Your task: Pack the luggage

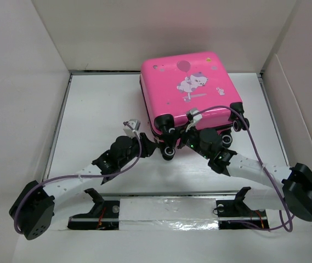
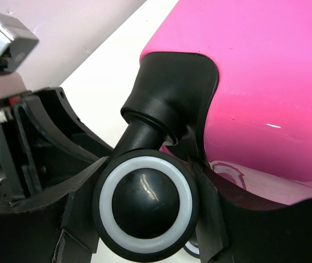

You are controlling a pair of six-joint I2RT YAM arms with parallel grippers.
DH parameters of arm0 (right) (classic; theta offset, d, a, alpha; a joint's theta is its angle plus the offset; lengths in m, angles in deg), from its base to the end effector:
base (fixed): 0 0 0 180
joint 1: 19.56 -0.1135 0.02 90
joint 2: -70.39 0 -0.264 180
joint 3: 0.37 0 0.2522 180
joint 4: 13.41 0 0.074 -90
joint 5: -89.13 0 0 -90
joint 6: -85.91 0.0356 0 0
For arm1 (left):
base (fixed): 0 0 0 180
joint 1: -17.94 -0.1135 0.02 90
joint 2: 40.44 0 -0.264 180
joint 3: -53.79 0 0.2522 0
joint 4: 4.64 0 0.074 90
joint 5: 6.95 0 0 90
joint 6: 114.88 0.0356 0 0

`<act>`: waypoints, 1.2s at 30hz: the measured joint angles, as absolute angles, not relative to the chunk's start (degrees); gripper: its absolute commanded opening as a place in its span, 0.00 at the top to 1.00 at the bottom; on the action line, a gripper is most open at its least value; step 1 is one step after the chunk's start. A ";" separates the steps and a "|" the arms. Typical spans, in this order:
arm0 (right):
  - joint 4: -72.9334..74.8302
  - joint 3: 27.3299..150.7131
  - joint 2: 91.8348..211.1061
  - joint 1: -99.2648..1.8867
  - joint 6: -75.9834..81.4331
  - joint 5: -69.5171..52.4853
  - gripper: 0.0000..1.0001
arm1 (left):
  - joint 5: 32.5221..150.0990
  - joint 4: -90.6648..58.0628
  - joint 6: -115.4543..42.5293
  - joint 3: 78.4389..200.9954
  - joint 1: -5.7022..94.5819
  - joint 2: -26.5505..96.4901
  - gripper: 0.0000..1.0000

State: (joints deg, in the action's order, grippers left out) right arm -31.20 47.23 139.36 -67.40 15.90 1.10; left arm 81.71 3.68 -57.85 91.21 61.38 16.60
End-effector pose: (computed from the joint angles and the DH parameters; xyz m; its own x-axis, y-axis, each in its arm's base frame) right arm 0.1818 0.1989 0.2612 -0.2848 0.1945 -0.9387 -0.6602 0.6701 0.3392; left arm 0.1613 -0.1516 0.2289 -0.4844 -0.2906 -0.8252 0.4853 0.6955 -0.5298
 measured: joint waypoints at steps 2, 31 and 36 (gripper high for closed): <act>-30.91 47.39 139.36 -67.48 15.77 1.15 0.90 | 80.81 4.93 -57.00 91.21 62.23 18.68 0.68; -30.80 47.52 139.49 -68.03 15.59 1.45 0.95 | 71.61 18.30 -55.67 93.83 66.28 33.80 0.73; -31.20 47.52 139.75 -68.03 15.61 1.19 0.95 | 66.73 19.51 -56.72 93.83 68.18 33.74 0.75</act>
